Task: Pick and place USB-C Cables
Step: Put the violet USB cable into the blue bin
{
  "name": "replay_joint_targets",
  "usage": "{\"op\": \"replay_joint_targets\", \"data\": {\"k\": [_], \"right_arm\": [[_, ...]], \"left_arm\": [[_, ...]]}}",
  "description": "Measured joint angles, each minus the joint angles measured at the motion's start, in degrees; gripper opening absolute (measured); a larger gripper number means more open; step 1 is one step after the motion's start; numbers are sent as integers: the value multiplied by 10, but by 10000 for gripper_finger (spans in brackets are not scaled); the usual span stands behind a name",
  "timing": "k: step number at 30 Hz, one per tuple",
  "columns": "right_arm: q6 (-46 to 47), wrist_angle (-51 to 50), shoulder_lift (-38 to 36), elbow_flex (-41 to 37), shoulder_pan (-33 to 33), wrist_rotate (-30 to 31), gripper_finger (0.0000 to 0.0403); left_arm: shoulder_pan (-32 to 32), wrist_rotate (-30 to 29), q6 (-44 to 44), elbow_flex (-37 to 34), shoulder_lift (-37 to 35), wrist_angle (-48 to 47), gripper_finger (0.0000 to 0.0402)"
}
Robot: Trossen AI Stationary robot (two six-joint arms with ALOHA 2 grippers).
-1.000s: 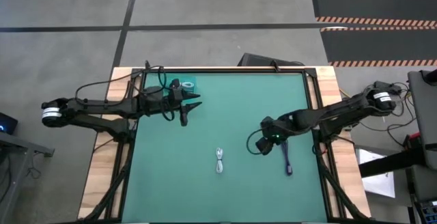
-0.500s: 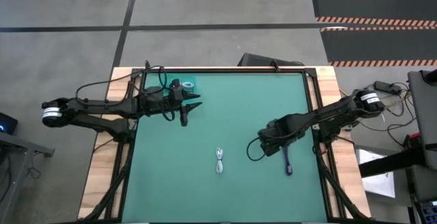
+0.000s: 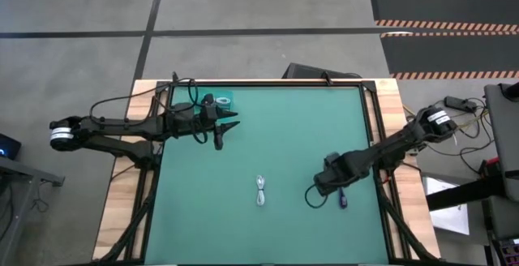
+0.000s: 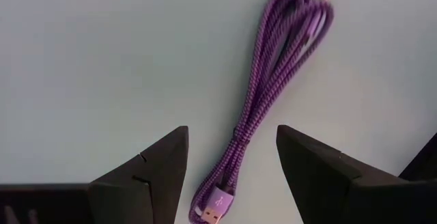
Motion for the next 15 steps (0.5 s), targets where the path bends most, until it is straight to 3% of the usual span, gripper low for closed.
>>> {"op": "replay_joint_targets", "data": {"k": [15], "right_arm": [[35, 68, 21, -59, 20, -6, 215]], "left_arm": [[0, 0, 0, 0, 0, 0, 121]]}}
